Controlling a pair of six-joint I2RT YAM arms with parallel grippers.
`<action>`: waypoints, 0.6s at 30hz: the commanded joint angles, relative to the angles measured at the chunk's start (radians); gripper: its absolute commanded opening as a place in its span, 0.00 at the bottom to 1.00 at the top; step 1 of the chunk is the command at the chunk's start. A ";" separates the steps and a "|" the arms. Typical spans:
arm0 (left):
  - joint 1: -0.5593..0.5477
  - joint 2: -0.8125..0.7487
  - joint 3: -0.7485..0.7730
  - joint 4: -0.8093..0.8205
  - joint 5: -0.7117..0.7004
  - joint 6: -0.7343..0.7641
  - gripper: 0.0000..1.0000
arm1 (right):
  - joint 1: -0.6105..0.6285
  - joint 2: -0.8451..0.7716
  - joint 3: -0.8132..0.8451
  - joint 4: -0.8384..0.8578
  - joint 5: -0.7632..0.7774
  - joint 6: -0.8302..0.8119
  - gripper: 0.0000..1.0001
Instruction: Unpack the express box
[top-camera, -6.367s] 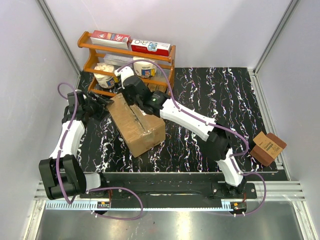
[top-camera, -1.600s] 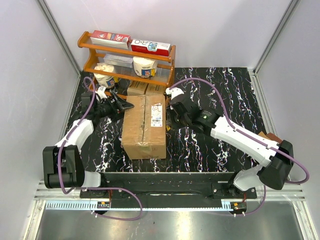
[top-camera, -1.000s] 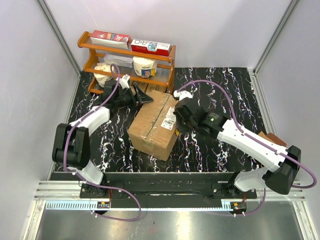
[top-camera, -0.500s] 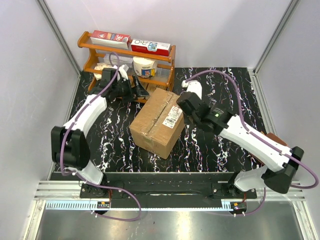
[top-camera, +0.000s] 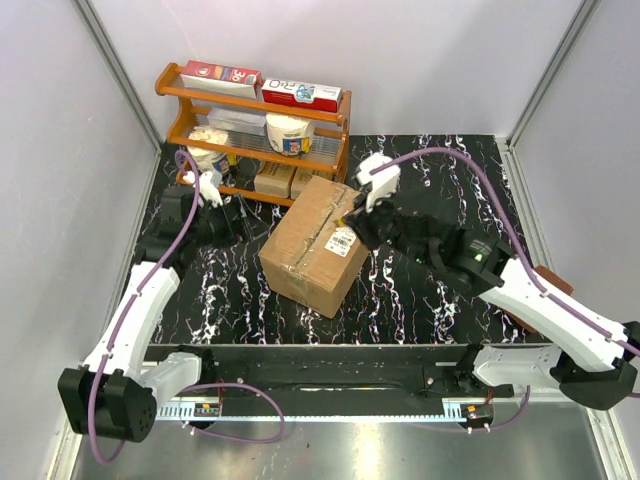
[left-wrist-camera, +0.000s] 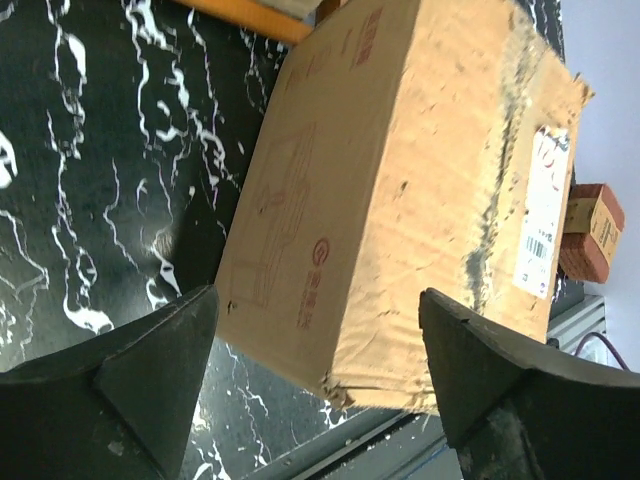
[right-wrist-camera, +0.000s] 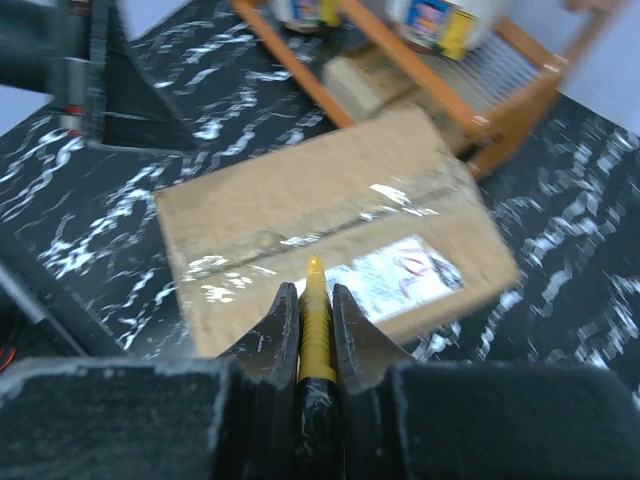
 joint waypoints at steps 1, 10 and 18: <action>0.008 -0.069 -0.057 0.047 0.046 -0.029 0.82 | 0.071 0.051 -0.053 0.248 -0.148 -0.132 0.00; 0.008 -0.062 -0.137 0.068 0.146 -0.034 0.57 | 0.108 0.128 -0.082 0.341 -0.240 -0.115 0.00; 0.009 -0.040 -0.160 0.086 0.206 -0.025 0.42 | 0.124 0.170 -0.108 0.378 -0.246 -0.155 0.00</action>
